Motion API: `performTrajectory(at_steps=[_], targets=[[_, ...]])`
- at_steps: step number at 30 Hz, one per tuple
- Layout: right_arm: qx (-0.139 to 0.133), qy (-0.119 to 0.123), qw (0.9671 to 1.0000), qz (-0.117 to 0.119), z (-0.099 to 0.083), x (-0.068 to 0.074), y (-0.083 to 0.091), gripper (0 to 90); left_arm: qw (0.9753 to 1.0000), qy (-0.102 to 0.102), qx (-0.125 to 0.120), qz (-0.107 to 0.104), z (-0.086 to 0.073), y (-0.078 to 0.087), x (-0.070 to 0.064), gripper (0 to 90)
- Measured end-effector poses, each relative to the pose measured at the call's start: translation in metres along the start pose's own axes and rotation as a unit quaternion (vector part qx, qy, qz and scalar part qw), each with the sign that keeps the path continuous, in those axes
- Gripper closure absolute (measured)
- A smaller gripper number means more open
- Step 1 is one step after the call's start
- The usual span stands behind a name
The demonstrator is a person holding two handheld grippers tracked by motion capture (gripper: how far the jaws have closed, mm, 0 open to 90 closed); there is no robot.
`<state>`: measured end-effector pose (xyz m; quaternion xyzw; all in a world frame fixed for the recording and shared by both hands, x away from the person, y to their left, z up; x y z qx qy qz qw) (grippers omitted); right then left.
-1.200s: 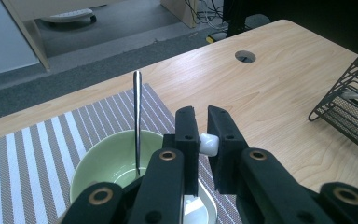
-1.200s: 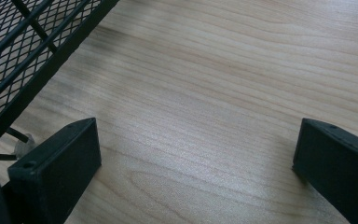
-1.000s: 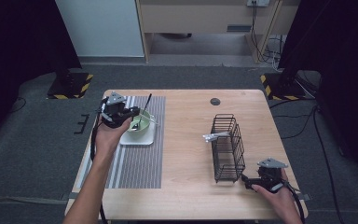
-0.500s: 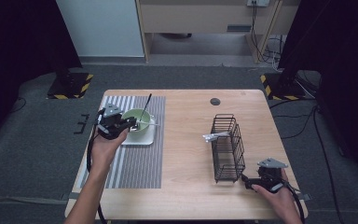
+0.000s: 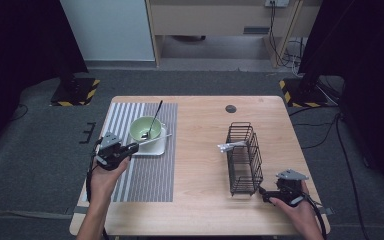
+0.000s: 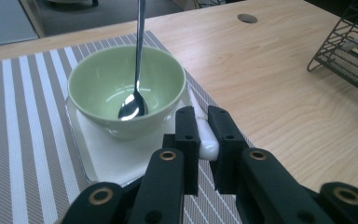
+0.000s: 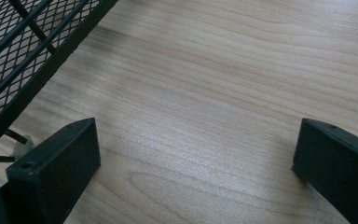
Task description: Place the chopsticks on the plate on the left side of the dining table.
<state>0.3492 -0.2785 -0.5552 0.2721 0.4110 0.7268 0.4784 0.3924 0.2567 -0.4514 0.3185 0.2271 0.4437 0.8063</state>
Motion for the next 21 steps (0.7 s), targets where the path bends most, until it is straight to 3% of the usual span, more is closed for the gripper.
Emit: performTrajectory(at_steps=[7, 14, 17, 21], targets=[[0.000, -0.001, 1.0000, 0.001, 0.000, 0.000, 0.000, 0.5, 0.9994, 0.020, 0.005, -0.028, -0.023, -0.010, 0.011, 82.6], [0.000, 0.002, 1.0000, 0.002, 0.000, 0.000, 0.000, 0.4, 0.9991, 0.010, 0.019, -0.036, -0.030, -0.015, 0.015, 82.6], [0.000, 0.001, 1.0000, 0.002, 0.000, 0.000, 0.000, 0.4, 0.9985, 0.019, 0.025, -0.046, -0.036, -0.019, 0.019, 82.5], [0.000, 0.002, 1.0000, 0.002, 0.000, 0.000, 0.000, 0.4, 0.9982, 0.016, 0.035, -0.045, -0.039, -0.023, 0.020, 82.4]])
Point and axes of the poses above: each handheld gripper's, and its own axes: y roughly backward along the jaws, z roughly out of its top, x roughly to its left, the point moved 2 cm from there along -y, roughly forward along the jaws, and after that the axes turned 14 degrees about x, right-handed, at the moved point
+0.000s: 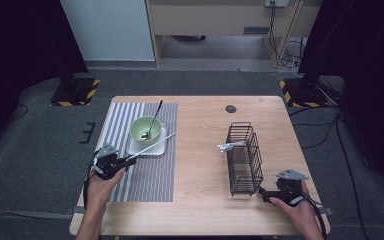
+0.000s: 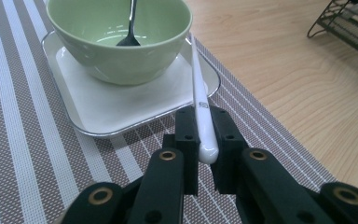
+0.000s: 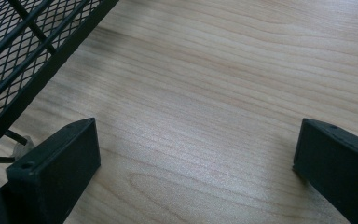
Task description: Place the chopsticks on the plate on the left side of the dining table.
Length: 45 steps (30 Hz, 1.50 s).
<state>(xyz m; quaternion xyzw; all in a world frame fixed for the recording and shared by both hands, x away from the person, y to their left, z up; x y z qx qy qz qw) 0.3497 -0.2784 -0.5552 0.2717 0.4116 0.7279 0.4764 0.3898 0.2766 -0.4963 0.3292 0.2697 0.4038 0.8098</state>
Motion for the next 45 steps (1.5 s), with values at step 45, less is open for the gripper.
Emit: performTrajectory(at_steps=[45], targets=[[0.000, 0.001, 1.0000, 0.000, 0.000, 0.000, 0.000, 0.6, 0.9921, -0.037, 0.110, 0.047, -0.006, -0.040, 0.014, 81.0]])
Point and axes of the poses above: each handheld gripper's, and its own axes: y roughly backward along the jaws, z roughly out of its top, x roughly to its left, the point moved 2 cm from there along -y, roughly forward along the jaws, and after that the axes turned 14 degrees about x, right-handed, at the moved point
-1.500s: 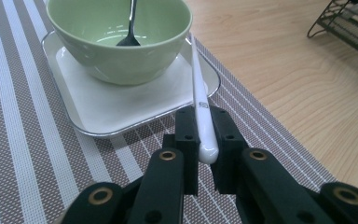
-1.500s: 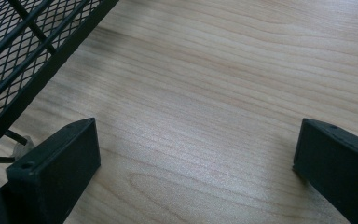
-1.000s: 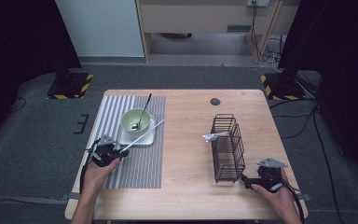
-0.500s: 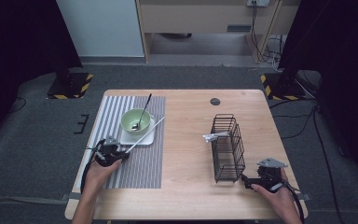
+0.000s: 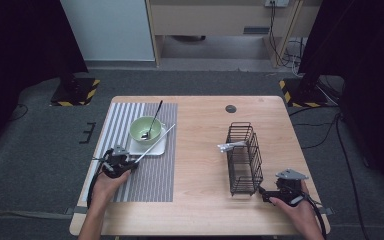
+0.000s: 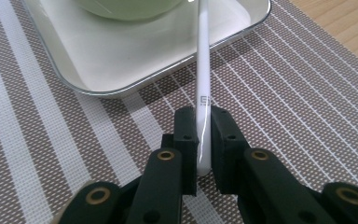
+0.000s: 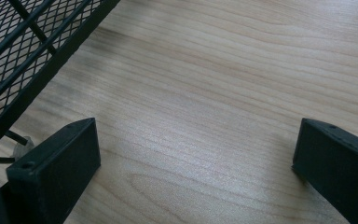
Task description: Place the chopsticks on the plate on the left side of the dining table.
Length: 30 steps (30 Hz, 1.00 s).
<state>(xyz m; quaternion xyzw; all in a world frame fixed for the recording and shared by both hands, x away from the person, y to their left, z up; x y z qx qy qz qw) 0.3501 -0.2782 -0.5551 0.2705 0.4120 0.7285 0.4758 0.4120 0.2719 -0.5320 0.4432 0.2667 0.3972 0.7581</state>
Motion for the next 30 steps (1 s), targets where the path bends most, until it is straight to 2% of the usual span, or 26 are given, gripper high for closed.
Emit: performTrajectory(at_steps=[3, 5, 9, 13, 16, 20, 21, 22, 23, 24, 25, 26, 30], targets=[[0.000, 0.000, 1.0000, 0.000, 0.000, 0.000, 0.000, 0.6, 0.9999, 0.006, -0.009, 0.004, 0.000, 0.001, 0.001, 78.1], [0.000, 0.000, 1.0000, 0.000, 0.000, 0.000, 0.000, 0.6, 0.9998, 0.008, -0.013, 0.009, 0.000, 0.003, 0.001, 72.1], [0.000, 0.000, 1.0000, 0.000, 0.000, 0.000, 0.000, 0.6, 0.9996, 0.011, -0.020, 0.016, 0.000, 0.007, 0.000, 66.8], [0.000, 0.001, 1.0000, 0.000, 0.000, 0.000, 0.000, 0.6, 0.9988, 0.020, -0.042, 0.013, -0.004, 0.021, -0.003, 59.0], [0.000, 0.001, 1.0000, 0.001, 0.000, 0.000, 0.000, 0.5, 0.9970, 0.030, -0.072, 0.006, -0.006, 0.037, -0.009, 53.5], [0.000, 0.001, 1.0000, 0.001, 0.000, 0.000, 0.000, 0.5, 0.9954, 0.040, -0.086, -0.008, -0.003, 0.045, -0.015, 46.7], [0.000, 0.001, 1.0000, 0.001, 0.000, 0.000, 0.000, 0.5, 0.9948, 0.038, -0.094, -0.011, 0.003, 0.049, -0.021, 45.3], [0.000, 0.001, 1.0000, 0.001, 0.000, 0.000, 0.000, 0.5, 0.9948, 0.038, -0.094, -0.011, 0.003, 0.049, -0.021, 43.6], [0.000, 0.001, 1.0000, 0.001, 0.000, 0.000, 0.000, 0.5, 0.9950, 0.030, -0.094, -0.014, 0.011, 0.050, -0.029, 42.0], [0.000, 0.001, 1.0000, 0.001, 0.000, 0.000, 0.000, 0.5, 0.9950, 0.030, -0.094, -0.014, 0.011, 0.050, -0.029, 40.1], [0.000, 0.001, 1.0000, 0.001, 0.000, 0.000, 0.000, 0.5, 0.9952, 0.021, -0.095, -0.015, 0.021, 0.050, -0.038, 38.2], [0.000, 0.001, 1.0000, 0.001, 0.000, 0.000, 0.000, 0.5, 0.9952, 0.021, -0.095, -0.015, 0.021, 0.050, -0.038, 36.7], [0.000, 0.001, 1.0000, 0.001, 0.000, 0.000, 0.000, 0.5, 0.9957, -0.005, -0.089, -0.025, 0.043, 0.049, -0.061, 33.3]])
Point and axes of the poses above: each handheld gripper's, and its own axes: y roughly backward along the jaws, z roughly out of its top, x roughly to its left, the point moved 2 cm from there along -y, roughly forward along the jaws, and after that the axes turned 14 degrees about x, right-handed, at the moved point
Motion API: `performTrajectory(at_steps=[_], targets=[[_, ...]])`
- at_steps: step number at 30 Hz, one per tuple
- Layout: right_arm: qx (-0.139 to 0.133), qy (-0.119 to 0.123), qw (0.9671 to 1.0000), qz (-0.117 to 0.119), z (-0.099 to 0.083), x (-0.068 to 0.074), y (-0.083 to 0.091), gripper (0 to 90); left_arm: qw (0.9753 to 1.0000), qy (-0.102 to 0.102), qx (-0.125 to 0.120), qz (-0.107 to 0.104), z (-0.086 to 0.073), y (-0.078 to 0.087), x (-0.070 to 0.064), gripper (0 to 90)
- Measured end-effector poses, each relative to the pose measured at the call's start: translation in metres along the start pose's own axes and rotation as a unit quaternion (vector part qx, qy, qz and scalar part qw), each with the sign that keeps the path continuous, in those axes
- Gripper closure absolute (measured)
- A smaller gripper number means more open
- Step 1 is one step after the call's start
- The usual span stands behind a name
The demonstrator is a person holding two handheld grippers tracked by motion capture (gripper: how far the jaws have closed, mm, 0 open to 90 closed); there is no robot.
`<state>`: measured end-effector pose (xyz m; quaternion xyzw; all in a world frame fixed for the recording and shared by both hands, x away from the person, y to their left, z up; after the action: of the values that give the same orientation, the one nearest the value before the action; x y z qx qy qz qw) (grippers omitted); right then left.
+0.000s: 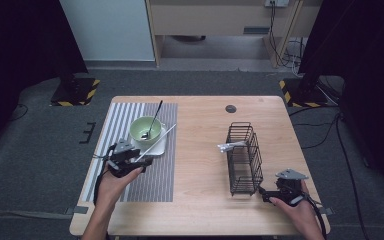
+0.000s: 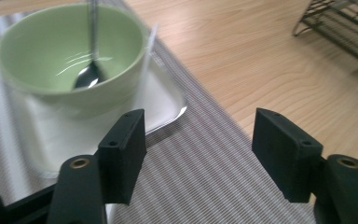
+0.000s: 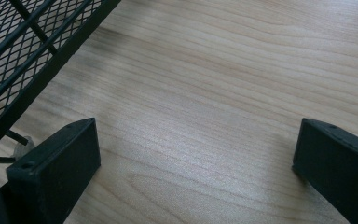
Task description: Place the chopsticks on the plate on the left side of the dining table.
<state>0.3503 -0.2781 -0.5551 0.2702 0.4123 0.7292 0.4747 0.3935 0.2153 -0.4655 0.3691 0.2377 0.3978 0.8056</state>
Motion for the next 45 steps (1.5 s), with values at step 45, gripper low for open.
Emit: performTrajectory(at_steps=[45], targets=[[0.000, 0.001, 1.0000, 0.001, 0.000, 0.000, 0.000, 0.4, 0.9831, -0.169, -0.006, -0.071, 0.148, 0.000, -0.193, 36.0]])
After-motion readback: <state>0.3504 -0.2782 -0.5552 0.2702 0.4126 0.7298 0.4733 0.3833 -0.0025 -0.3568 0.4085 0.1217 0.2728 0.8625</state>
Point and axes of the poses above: each handheld gripper's, and its own axes: y roughly backward along the jaws, z roughly out of its top, x roughly to its left, the point moved 2 cm from there along -y, roughly forward along the jaws, and after that the axes turned 14 degrees about x, right-handed, at the moved point
